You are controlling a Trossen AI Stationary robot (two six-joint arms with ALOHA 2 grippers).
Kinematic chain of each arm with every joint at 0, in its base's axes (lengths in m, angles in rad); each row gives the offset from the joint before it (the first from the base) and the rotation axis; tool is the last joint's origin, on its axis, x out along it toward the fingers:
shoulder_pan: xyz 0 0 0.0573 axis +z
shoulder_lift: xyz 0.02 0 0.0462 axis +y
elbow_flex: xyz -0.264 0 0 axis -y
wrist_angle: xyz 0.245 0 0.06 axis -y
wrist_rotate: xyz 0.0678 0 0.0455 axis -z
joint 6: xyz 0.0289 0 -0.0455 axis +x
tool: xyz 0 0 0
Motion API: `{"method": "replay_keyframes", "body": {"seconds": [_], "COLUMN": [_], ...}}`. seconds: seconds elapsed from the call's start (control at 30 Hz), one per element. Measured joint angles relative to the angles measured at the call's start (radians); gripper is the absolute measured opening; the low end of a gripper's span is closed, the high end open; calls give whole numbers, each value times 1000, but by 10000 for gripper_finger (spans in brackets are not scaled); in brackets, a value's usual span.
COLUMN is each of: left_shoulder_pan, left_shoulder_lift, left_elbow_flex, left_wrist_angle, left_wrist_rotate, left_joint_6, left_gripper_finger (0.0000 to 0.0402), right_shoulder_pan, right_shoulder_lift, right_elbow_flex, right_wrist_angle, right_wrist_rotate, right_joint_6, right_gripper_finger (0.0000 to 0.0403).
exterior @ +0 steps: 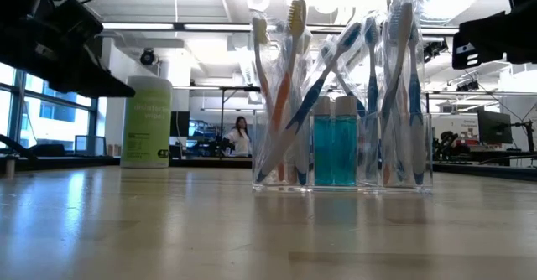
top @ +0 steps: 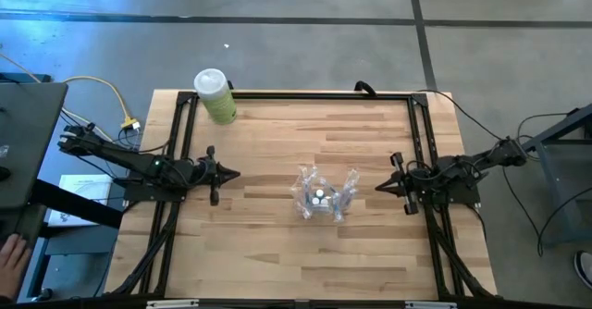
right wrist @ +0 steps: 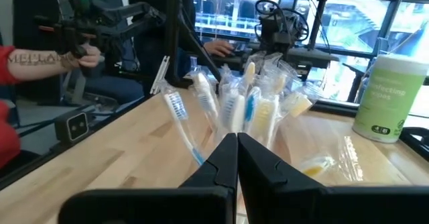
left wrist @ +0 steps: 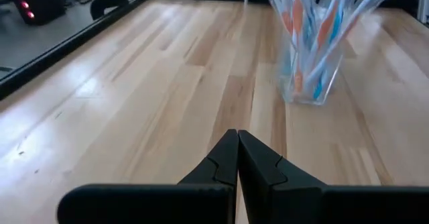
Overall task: Pick & Place toothbrushing station
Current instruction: Return to Home Position
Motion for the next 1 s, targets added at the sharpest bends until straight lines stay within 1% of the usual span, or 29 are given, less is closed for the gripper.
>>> {"method": "replay_keyframes", "body": {"seconds": [0.13,0.2,0.27,0.33,0.47,0.5,0.63,0.77,0.87,1.0], "left_shoulder_pan": [-34,-56,-77,-92,-97,-98,-102,-101,-98,-88], "left_shoulder_lift": [-30,-72,-136,-214,-383,-401,-388,-389,-387,-379], "left_elbow_flex": [-2,-2,-1,0,8,8,9,0,-12,-38], "left_wrist_angle": [-6,-15,-45,-117,-267,-292,-288,-276,-223,-121], "left_wrist_rotate": [0,-8,-17,-31,-29,-14,63,80,154,170], "left_joint_6": [50,79,94,82,-11,-26,-25,-33,14,80], "left_gripper_finger": [2,2,2,2,2,2,2,2,2,2], "right_shoulder_pan": [0,0,0,0,0,0,0,1,0,1], "right_shoulder_lift": [0,0,0,0,0,0,4,9,9,9], "right_elbow_flex": [0,0,0,0,-1,-1,-1,-1,-2,-2], "right_wrist_angle": [0,-2,-2,-3,-3,-4,-5,-9,-11,-11], "right_wrist_rotate": [5,3,4,4,5,5,6,-9,-20,-16], "right_joint_6": [0,0,-1,-2,-9,-9,-10,-10,-10,-10], "right_gripper_finger": [2,2,2,2,2,2,2,2,2,2]}}
